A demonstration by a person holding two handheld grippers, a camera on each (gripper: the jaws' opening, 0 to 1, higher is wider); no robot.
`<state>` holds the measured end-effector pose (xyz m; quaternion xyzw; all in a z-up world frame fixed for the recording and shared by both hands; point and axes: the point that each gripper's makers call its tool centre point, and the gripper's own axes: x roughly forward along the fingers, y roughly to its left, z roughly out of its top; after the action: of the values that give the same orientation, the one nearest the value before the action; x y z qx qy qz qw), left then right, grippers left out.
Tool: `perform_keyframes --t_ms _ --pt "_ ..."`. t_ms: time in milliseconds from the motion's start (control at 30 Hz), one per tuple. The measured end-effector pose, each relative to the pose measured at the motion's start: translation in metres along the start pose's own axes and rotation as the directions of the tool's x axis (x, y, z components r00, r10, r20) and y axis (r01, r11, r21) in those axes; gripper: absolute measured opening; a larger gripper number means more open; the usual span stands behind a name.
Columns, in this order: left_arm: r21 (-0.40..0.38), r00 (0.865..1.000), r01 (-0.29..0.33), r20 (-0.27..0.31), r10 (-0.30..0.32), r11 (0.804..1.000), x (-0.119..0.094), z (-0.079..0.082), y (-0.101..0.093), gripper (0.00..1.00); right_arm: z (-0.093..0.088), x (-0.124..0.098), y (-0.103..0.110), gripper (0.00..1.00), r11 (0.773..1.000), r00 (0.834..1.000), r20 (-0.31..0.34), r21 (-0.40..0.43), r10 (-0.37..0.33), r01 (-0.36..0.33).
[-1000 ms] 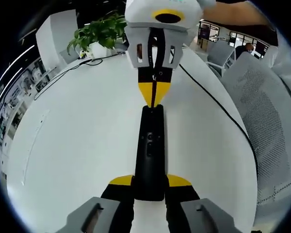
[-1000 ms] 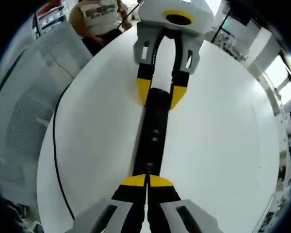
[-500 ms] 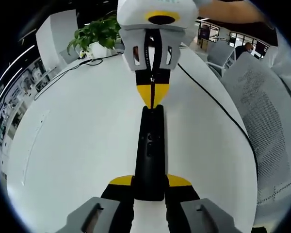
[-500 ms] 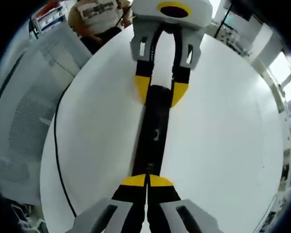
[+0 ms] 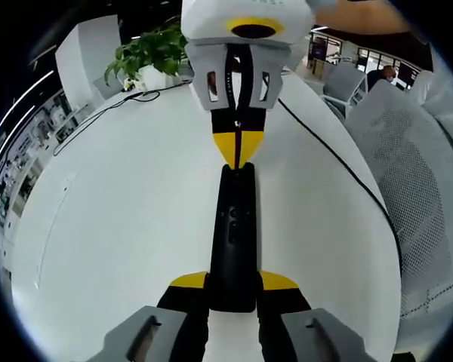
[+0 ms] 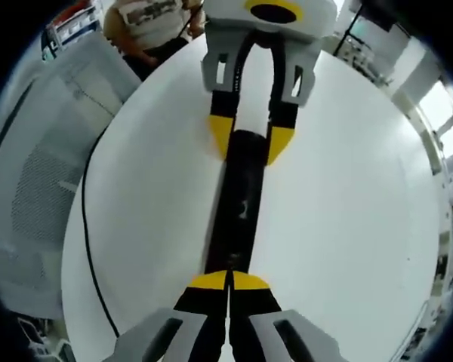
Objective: Press the specified remote control buttons in sequence, fully releasing each button before pressing the next.
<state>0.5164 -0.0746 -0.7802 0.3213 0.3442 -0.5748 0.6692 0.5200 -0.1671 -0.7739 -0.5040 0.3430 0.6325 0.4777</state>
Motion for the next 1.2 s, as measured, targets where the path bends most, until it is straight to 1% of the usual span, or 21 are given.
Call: perform_keyframes --t_ms 133,333,567,600,767,867,1200 --pt "0.004 1.000 0.002 0.002 -0.002 1.000 0.000 0.000 0.000 0.23 0.000 0.000 -0.001 0.00 1.000 1.000 0.010 0.006 -0.013 0.013" --pt "0.006 1.000 0.003 0.002 -0.003 1.000 0.000 0.000 -0.001 0.23 -0.001 -0.001 -0.002 0.00 0.998 0.998 0.065 0.058 -0.020 0.016" --pt "0.011 1.000 0.004 -0.004 -0.004 1.000 0.000 0.001 -0.001 0.23 0.001 -0.002 -0.003 0.00 0.999 0.998 0.057 0.038 -0.040 0.038" --pt "0.025 1.000 0.005 -0.003 -0.005 1.000 0.000 0.002 -0.001 0.23 0.000 -0.002 -0.004 0.00 0.998 0.998 0.049 0.031 -0.047 0.046" --pt "0.018 1.000 0.004 -0.010 -0.004 1.000 0.000 0.002 -0.001 0.23 0.005 -0.006 -0.002 0.00 0.998 0.997 0.063 0.031 -0.047 0.046" --pt "0.014 1.000 0.002 -0.014 -0.002 1.000 0.000 0.002 0.000 0.23 0.008 -0.011 -0.002 0.00 0.998 0.996 0.073 0.033 -0.053 0.051" --pt "0.010 1.000 -0.002 -0.015 0.002 1.000 0.000 0.002 0.001 0.23 0.005 -0.027 -0.012 0.00 0.996 0.994 0.079 0.045 -0.081 0.078"
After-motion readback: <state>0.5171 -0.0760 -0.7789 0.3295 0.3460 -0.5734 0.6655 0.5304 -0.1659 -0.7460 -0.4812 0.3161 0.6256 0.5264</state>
